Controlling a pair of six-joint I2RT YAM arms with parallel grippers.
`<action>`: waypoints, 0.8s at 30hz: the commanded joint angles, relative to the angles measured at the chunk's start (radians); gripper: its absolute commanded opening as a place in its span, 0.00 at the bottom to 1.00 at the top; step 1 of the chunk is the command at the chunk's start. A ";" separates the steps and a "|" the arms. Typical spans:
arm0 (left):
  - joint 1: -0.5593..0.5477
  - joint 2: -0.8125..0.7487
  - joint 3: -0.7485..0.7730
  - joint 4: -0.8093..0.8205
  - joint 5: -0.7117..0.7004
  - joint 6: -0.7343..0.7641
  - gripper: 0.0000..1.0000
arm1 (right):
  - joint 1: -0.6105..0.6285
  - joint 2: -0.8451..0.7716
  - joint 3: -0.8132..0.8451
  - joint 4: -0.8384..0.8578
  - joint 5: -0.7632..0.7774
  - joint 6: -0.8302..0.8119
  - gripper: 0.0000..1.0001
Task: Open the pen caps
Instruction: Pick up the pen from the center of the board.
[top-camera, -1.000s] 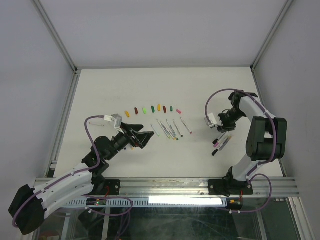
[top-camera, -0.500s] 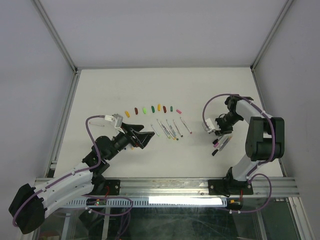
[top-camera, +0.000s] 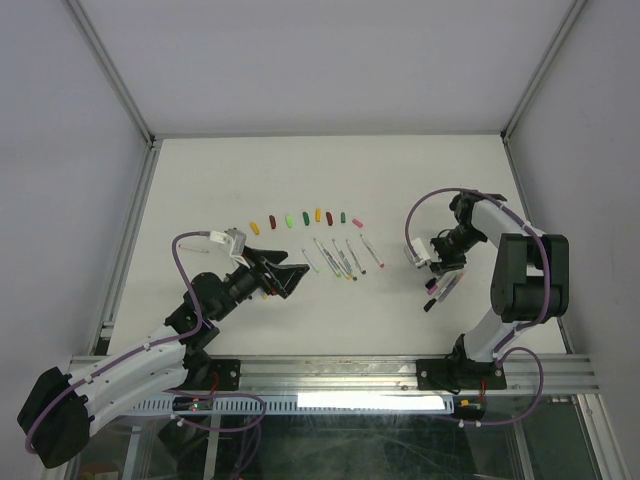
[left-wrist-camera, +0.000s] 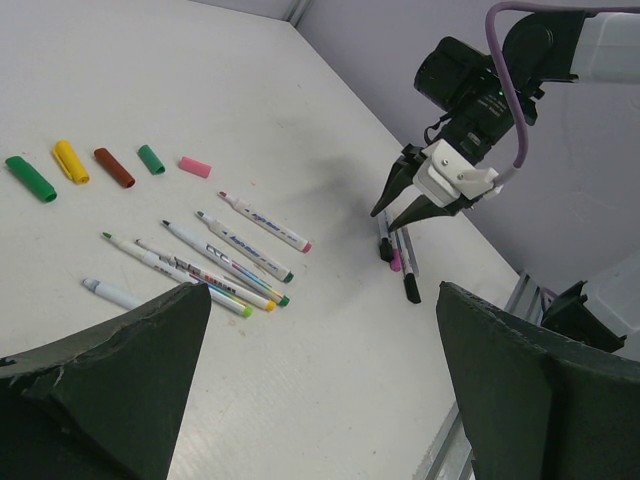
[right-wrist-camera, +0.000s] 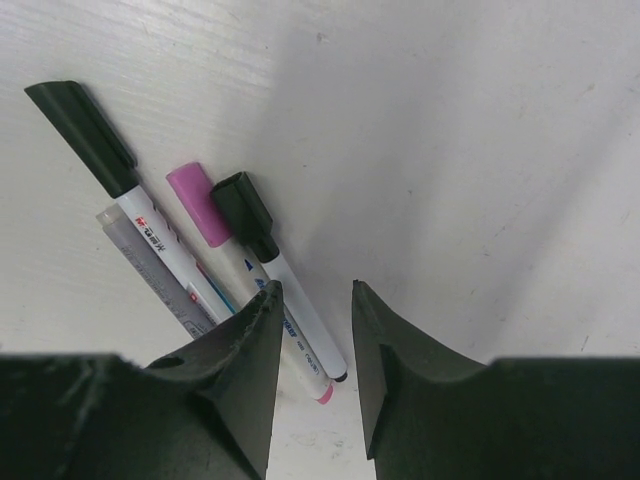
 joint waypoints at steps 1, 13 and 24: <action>0.011 -0.014 -0.002 0.055 0.016 -0.009 0.99 | 0.008 -0.036 -0.010 -0.025 -0.006 -0.045 0.36; 0.011 -0.013 -0.002 0.055 0.015 -0.011 0.99 | 0.008 -0.016 -0.010 0.028 0.005 -0.025 0.30; 0.011 -0.012 0.003 0.050 0.015 -0.010 0.99 | 0.036 0.009 -0.009 0.066 0.002 0.036 0.24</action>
